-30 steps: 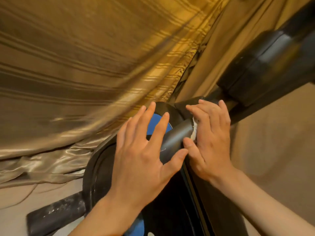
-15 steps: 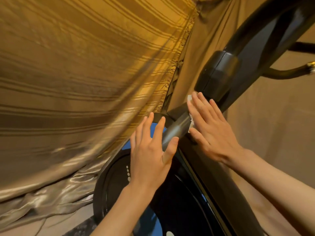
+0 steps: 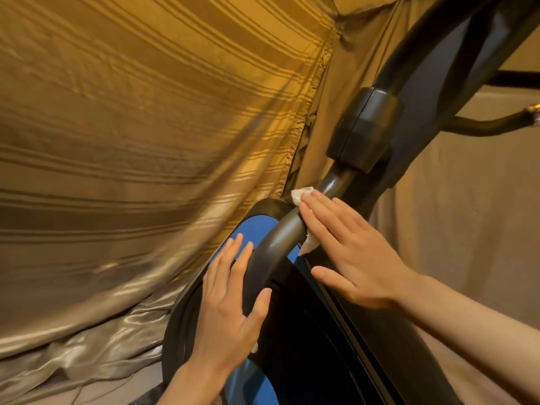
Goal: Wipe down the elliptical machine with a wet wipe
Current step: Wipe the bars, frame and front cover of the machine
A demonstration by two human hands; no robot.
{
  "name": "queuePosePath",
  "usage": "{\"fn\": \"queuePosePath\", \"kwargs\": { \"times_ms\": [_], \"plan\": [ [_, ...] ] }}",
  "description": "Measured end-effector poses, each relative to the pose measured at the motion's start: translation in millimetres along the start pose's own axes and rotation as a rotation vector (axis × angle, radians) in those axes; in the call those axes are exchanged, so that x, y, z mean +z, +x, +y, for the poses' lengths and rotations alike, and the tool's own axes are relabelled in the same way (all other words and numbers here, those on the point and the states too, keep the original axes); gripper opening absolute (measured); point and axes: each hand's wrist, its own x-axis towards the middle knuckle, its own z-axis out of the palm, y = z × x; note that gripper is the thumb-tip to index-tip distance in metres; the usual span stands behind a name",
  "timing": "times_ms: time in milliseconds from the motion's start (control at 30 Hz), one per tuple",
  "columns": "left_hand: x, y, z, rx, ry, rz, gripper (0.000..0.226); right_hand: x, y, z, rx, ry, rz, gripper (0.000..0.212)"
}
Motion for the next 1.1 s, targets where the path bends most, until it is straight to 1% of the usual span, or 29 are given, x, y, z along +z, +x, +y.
{"fn": "queuePosePath", "kwargs": {
  "times_ms": [67,133,167,233,267,300,367,400,433,467,567,633,667,700,733,767,800,833,867,933,1000,1033,1067,1100],
  "plan": [
    [1,0,1,-0.003,-0.018,-0.002,0.063,-12,5,32,-0.030,-0.118,-0.050,0.082],
    [1,-1,3,-0.030,-0.022,0.007,0.060,-22,12,48,0.041,-0.140,-0.030,0.080],
    [1,-1,3,-0.034,-0.008,0.016,0.059,-21,15,44,0.093,-0.094,-0.004,0.081],
    [2,-2,2,-0.024,0.025,0.034,0.057,-14,12,8,0.226,0.153,0.047,0.085],
    [2,-4,1,-0.014,0.029,0.036,0.057,-9,8,-16,0.224,0.260,0.043,0.085],
    [2,-4,1,-0.002,0.020,0.036,0.057,-5,4,-39,0.165,0.314,0.026,0.085],
    [2,-3,3,-0.003,-0.011,0.029,0.057,0,-2,-58,-0.027,0.242,-0.025,0.081],
    [2,-2,4,-0.014,-0.027,0.023,0.056,-2,0,-52,-0.094,0.183,-0.041,0.079],
    [2,-2,5,-0.025,-0.041,0.023,0.055,-5,6,-37,-0.119,0.128,-0.052,0.078],
    [1,-1,6,-0.034,-0.050,0.024,0.054,-8,12,-21,-0.097,0.083,-0.046,0.076],
    [0,-1,8,-0.060,-0.067,0.012,0.053,-11,22,19,0.114,0.023,0.017,0.078],
    [-1,-2,8,-0.057,-0.066,0.015,0.054,-4,21,11,0.212,0.045,0.087,0.080],
    [0,-2,8,-0.046,-0.056,0.017,0.053,-1,19,-4,0.249,0.116,0.112,0.083],
    [0,-1,7,-0.038,-0.045,0.017,0.053,3,17,-22,0.237,0.185,0.126,0.085],
    [1,-1,7,-0.039,-0.037,0.011,0.053,8,12,-39,0.175,0.223,0.117,0.085],
    [1,-1,7,-0.043,-0.031,0.005,0.052,11,7,-47,0.078,0.202,0.078,0.084],
    [1,-1,7,-0.050,-0.026,0.002,0.052,9,6,-42,-0.027,0.133,0.041,0.082],
    [0,-1,7,-0.057,-0.020,-0.002,0.053,6,8,-29,-0.093,0.059,0.025,0.078],
    [0,-1,7,-0.064,-0.015,-0.008,0.053,3,11,-13,-0.083,0.011,0.017,0.076],
    [0,-3,7,-0.082,-0.005,-0.021,0.055,-6,19,18,0.080,-0.013,0.057,0.076],
    [0,-6,8,-0.101,-0.001,-0.012,0.055,-6,25,20,0.227,0.014,0.091,0.082],
    [0,-6,8,-0.104,0.003,-0.001,0.055,-2,26,6,0.254,0.050,0.119,0.085],
    [0,-7,8,-0.102,0.005,0.008,0.054,3,25,-11,0.240,0.097,0.130,0.086],
    [1,-7,7,-0.098,0.006,0.013,0.054,8,23,-30,0.175,0.131,0.132,0.086]
  ]
}}
